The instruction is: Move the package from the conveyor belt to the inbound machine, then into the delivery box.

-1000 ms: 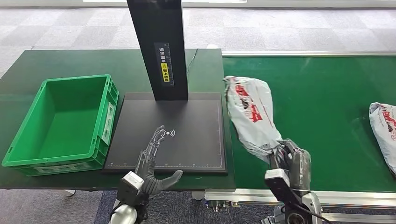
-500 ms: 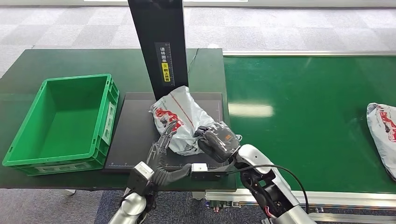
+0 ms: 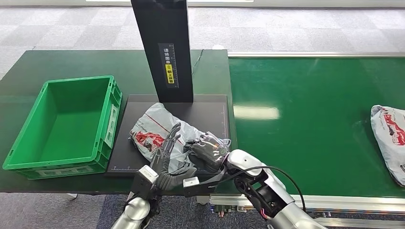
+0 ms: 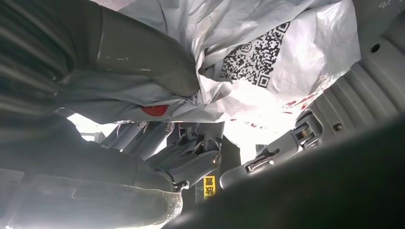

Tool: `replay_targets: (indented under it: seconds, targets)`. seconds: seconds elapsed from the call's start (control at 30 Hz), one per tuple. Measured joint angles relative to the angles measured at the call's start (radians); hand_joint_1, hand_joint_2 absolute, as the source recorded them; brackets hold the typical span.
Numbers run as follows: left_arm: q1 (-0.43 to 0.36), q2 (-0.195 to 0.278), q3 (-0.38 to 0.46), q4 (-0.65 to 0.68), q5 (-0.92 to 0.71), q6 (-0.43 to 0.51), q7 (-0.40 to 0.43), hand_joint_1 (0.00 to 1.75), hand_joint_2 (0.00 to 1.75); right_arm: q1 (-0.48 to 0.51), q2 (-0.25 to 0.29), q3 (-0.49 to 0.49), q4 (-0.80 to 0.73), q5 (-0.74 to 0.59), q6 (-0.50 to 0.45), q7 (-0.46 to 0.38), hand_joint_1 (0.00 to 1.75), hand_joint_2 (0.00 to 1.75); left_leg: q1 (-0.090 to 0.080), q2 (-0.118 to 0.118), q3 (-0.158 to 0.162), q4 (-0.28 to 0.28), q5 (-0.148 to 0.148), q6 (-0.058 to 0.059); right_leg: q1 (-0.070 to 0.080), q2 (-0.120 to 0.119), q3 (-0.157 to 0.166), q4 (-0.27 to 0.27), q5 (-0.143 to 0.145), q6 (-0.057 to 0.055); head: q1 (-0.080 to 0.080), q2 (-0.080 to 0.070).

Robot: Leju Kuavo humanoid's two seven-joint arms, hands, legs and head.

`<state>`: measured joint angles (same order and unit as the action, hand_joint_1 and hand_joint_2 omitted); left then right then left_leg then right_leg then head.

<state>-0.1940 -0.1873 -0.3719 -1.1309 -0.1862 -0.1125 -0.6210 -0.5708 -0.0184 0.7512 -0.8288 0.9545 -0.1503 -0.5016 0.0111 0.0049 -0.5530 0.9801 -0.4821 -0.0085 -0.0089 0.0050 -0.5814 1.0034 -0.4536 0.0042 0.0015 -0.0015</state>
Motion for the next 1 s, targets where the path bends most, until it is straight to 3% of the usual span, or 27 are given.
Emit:
replay_targets:
  seconds: [0.7,0.77,0.83,0.9,1.0]
  targets:
    - [0.000,0.000,0.000,0.002,0.000,0.000,0.000,0.00,1.75,-0.007,0.001,0.023,0.022,-0.001,0.000,0.000,1.75,1.75,0.000,0.000,0.000,0.000,0.000,0.000,0.000,0.000,0.000,0.000,0.000,0.000,0.000,0.000]
    - [0.000,0.000,0.000,0.003,0.000,0.003,0.001,0.00,1.75,-0.004,0.001,0.022,0.022,-0.011,-0.007,0.002,0.87,1.75,0.000,0.000,0.000,0.000,0.000,0.000,0.000,0.000,0.000,0.000,0.000,0.000,0.000,0.000]
    - [0.012,0.005,0.003,-0.001,-0.001,0.022,0.007,0.00,1.75,0.032,0.006,-0.051,0.006,-0.133,-0.097,0.015,0.00,1.75,0.000,-0.001,0.000,0.000,0.000,0.000,0.000,-0.001,0.000,0.000,0.000,0.000,0.000,0.000]
    - [0.028,0.013,0.007,-0.006,-0.002,0.039,0.013,0.00,1.75,0.075,0.009,-0.143,-0.015,-0.249,-0.181,0.027,0.00,1.75,0.000,-0.002,-0.001,0.000,0.000,0.000,0.000,-0.002,0.000,0.000,0.000,0.000,0.000,0.000]
    - [0.036,0.017,0.009,-0.010,-0.002,0.039,0.014,0.00,1.75,0.095,0.010,-0.181,-0.028,-0.253,-0.185,0.028,0.00,1.75,0.000,-0.002,-0.001,0.000,0.000,0.000,0.000,-0.002,-0.001,0.000,0.000,0.000,0.000,0.000]
